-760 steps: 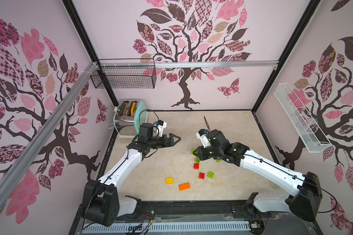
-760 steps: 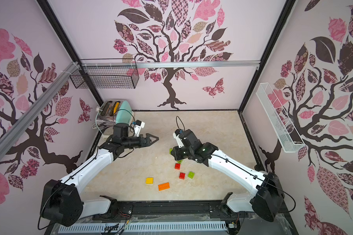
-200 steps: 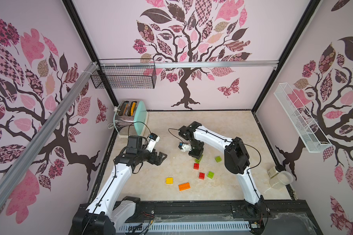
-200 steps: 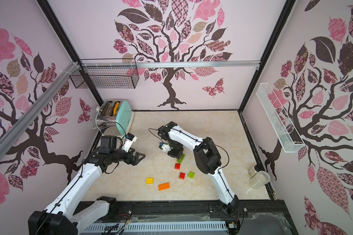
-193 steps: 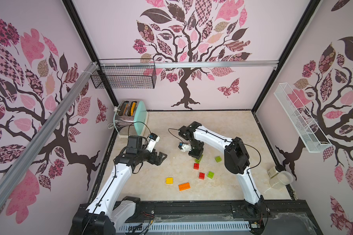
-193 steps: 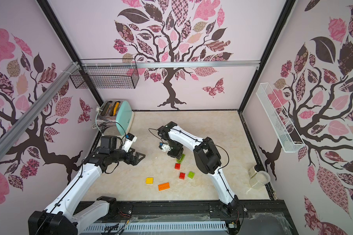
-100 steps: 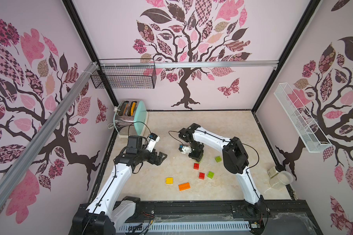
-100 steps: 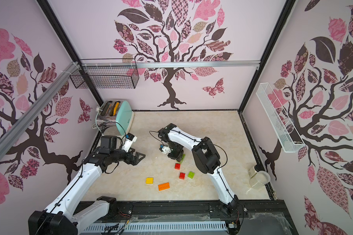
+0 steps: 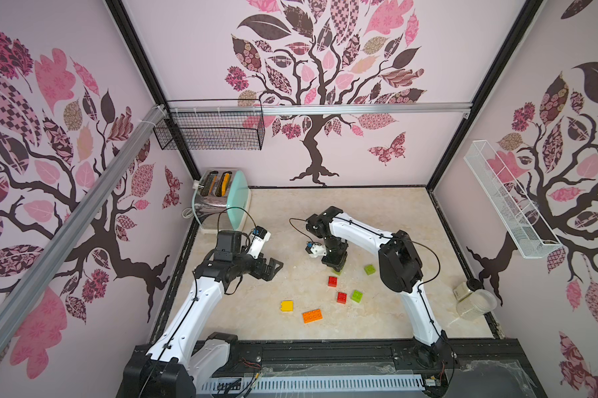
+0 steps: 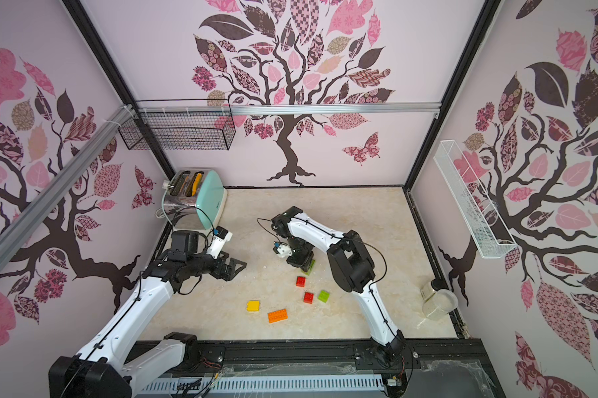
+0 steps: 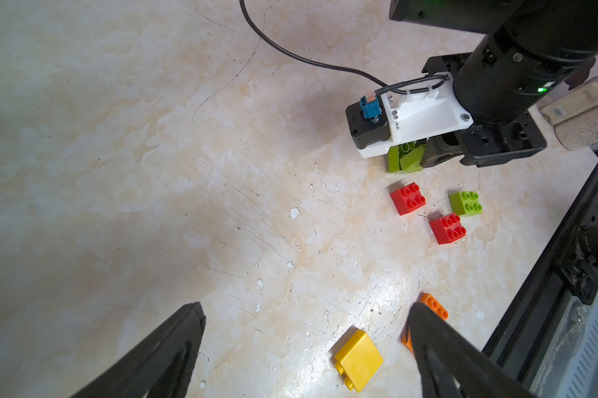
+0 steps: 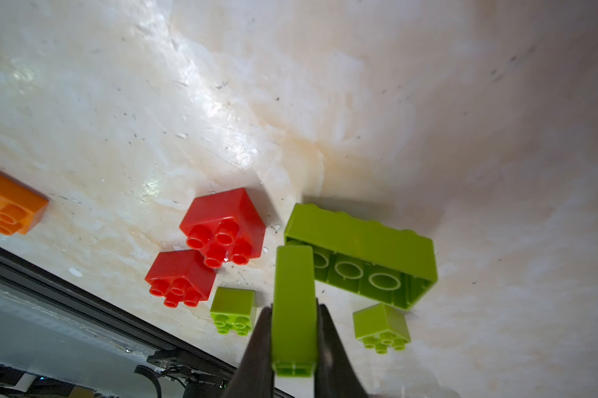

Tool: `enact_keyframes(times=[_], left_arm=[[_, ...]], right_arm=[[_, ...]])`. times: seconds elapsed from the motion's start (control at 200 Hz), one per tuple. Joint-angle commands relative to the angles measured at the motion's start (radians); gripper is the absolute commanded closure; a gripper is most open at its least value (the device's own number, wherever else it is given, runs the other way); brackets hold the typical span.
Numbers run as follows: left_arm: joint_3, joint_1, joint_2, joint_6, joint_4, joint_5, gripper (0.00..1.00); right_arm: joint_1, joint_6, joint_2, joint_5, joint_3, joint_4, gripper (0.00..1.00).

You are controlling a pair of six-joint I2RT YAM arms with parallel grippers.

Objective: Assemble a giraffe with lego
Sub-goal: Assemble the lego brick with the lego brick.

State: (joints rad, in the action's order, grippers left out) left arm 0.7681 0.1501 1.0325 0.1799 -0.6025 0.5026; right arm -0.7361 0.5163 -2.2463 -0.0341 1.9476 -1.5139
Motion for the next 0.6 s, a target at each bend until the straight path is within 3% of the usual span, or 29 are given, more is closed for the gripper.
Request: enact_keyframes(times=[0.0, 0.595], left_arm=[[-0.010, -0.007, -0.003, 0.000, 0.018, 0.013, 0.02], [-0.021, -0.008, -0.006, 0.003, 0.026, 0.014, 0.02]], right_arm=[[0.004, -0.005, 0.002, -0.009, 0.028, 0.006, 1.00], [0.015, -0.011, 0.014, -0.048, 0.036, 0.019, 1.00]])
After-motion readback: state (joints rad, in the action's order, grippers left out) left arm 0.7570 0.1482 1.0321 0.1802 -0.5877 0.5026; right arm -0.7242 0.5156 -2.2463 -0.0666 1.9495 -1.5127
